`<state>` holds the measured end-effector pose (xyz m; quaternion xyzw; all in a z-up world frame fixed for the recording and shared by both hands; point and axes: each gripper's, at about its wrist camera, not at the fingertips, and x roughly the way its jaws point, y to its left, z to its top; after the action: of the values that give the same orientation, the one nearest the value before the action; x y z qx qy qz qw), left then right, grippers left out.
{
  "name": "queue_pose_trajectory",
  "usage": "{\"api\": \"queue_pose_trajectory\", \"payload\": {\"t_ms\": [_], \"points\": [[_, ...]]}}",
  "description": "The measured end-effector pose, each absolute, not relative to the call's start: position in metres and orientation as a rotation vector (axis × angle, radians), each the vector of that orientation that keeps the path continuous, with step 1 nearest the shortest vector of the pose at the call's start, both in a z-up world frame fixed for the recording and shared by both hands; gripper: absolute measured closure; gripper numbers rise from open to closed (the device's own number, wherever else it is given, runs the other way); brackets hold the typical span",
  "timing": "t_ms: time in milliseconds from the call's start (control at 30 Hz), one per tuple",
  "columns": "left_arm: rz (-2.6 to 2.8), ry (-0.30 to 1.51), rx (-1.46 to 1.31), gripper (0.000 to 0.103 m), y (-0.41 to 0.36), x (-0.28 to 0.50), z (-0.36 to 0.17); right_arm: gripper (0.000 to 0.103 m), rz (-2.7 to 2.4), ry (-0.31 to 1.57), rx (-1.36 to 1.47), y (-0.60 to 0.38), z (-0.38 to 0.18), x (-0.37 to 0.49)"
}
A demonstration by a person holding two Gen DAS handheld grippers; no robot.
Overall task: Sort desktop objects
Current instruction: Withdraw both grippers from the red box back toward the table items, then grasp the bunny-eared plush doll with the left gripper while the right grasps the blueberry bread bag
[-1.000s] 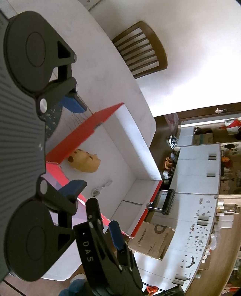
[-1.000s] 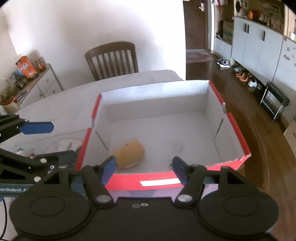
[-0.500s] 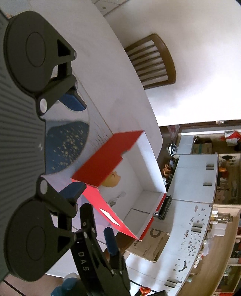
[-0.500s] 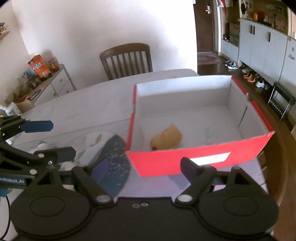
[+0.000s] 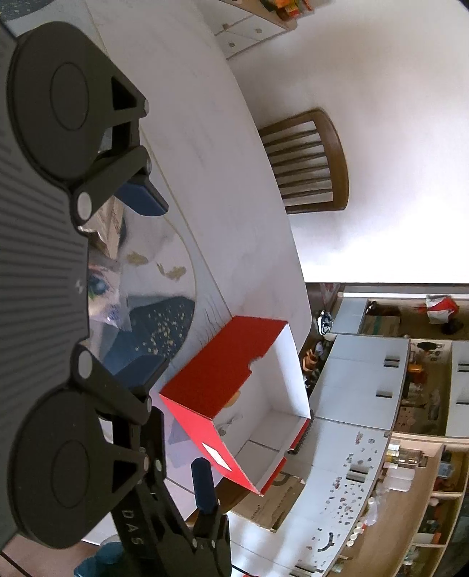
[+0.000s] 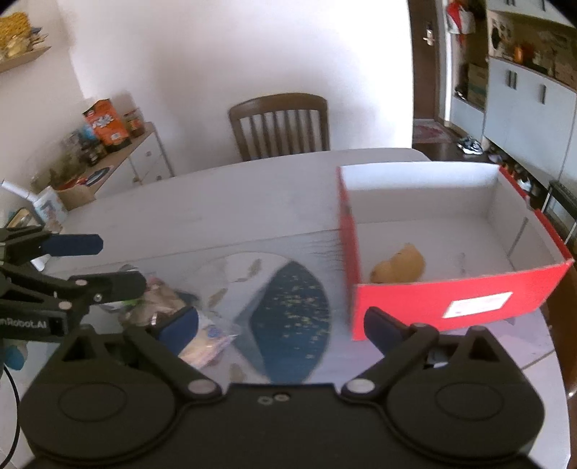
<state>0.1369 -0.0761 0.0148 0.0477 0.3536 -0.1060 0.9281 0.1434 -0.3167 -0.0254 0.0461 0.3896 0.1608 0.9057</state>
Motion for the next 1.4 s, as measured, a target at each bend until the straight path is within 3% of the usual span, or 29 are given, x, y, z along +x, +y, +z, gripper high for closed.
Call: {"api": "queue_pose_trajectory", "payload": {"t_ms": [100, 267, 433, 967, 1400], "points": [[-0.215, 0.726, 0.088, 0.018, -0.064, 0.132, 0.014, 0.003, 0.341, 0.795, 0.074, -0.3, -0.024, 0.138], [-0.204, 0.727, 0.066, 0.004, -0.038, 0.123, 0.01, 0.003, 0.345, 0.786, 0.059, -0.278, -0.022, 0.135], [-0.186, 0.714, 0.06, 0.001, -0.013, 0.112, 0.008, 0.003, 0.346, 0.787, 0.05, -0.262, -0.023, 0.134], [-0.042, 0.761, 0.013, 0.0, 0.088, 0.1, -0.028, 0.002, 0.411, 0.777, -0.006, -0.199, -0.028, 0.148], [0.055, 0.85, -0.005, 0.0, 0.132, 0.108, -0.079, 0.002, 0.394, 0.85, -0.048, -0.179, -0.065, 0.164]]}}
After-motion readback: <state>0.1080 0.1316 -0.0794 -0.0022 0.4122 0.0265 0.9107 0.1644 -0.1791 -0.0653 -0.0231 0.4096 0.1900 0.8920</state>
